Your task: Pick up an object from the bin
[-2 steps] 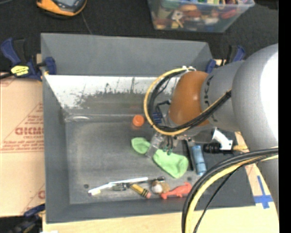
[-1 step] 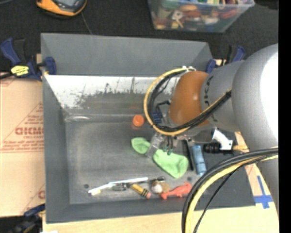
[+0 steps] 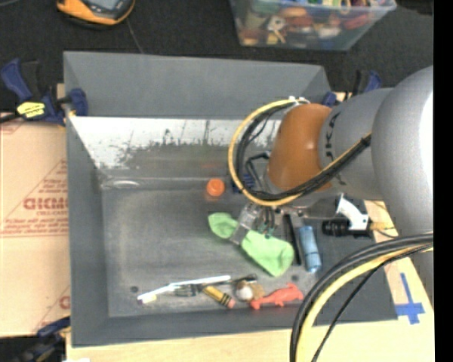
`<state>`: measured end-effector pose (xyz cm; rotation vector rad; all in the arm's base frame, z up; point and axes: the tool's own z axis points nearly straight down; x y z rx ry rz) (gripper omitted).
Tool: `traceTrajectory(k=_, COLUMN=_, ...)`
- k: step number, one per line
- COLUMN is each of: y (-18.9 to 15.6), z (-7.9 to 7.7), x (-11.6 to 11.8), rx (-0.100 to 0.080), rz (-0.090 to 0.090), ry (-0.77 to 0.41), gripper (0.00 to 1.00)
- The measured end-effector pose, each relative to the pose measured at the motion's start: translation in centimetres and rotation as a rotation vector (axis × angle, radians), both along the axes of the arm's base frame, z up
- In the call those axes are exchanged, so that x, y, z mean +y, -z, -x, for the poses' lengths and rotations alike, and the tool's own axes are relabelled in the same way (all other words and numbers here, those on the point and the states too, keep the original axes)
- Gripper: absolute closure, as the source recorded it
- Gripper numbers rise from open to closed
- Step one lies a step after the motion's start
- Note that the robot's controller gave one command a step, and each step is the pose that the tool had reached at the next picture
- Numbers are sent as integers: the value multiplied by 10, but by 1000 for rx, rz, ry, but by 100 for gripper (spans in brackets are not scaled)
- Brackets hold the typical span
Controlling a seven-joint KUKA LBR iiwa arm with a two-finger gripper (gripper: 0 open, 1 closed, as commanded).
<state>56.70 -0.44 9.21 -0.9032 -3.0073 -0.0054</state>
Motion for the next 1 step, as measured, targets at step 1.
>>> traceTrajectory(k=1, y=-35, z=-3, x=0, rx=-11, rz=0, ry=0, gripper=100)
